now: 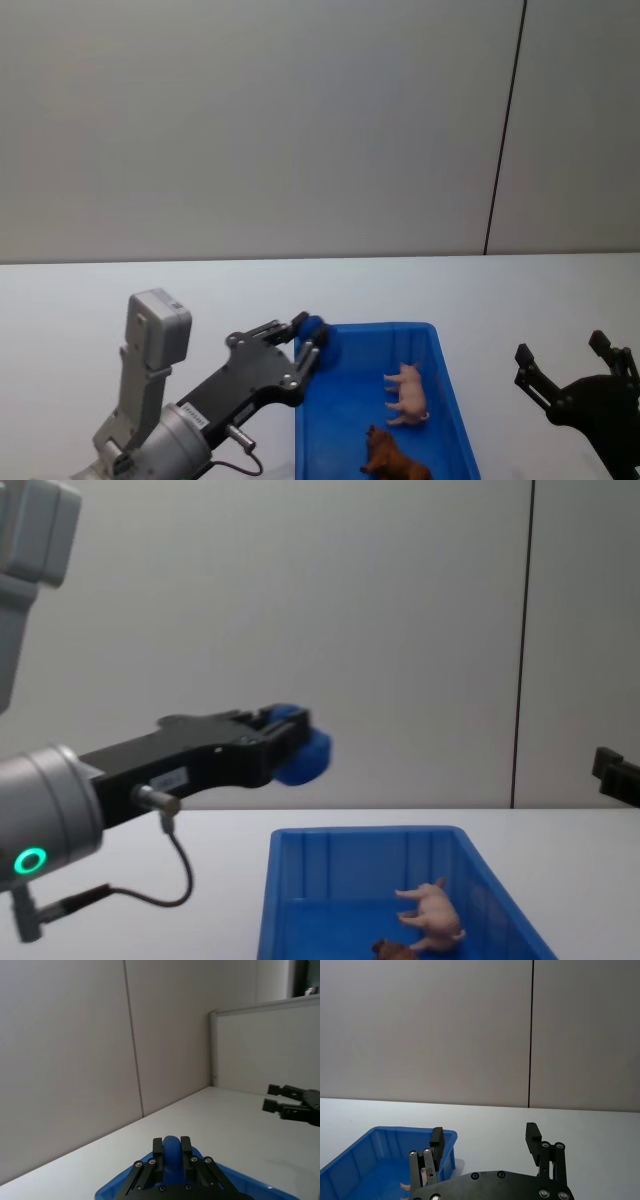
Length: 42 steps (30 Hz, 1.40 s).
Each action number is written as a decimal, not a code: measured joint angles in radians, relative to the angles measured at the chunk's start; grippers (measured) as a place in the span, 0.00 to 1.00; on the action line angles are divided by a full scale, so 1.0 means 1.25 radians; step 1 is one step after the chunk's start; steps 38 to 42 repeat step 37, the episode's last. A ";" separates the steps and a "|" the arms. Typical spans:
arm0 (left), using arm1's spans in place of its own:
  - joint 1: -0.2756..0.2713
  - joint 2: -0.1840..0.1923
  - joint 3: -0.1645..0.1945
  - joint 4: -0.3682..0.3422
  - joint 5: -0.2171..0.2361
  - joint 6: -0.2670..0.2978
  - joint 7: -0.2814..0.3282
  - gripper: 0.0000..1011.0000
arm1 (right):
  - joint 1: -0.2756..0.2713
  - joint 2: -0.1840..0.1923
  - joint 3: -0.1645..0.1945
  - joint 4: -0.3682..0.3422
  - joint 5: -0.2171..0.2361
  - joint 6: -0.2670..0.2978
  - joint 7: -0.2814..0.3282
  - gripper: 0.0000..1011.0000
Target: Pick up the two dolls from the table and place them into the box.
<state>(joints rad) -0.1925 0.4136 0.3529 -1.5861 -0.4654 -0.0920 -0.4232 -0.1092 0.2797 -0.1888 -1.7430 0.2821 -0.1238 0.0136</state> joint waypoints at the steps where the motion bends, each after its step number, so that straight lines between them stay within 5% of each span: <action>1: -0.004 -0.003 0.001 0.004 -0.001 -0.002 -0.009 0.22 | 0.000 0.000 0.000 0.000 0.000 0.000 0.000 0.99; 9: -0.036 -0.029 0.012 0.033 0.001 -0.021 -0.089 0.44 | 0.000 0.000 0.000 0.000 0.000 0.000 0.000 0.99; 25: -0.062 -0.050 0.021 0.056 0.007 -0.036 -0.147 0.95 | 0.000 0.000 0.000 0.000 0.000 0.000 0.000 0.99; 42: -0.068 -0.054 0.023 0.062 0.008 -0.039 -0.160 0.99 | 0.000 0.000 0.000 0.000 0.000 0.000 0.000 0.99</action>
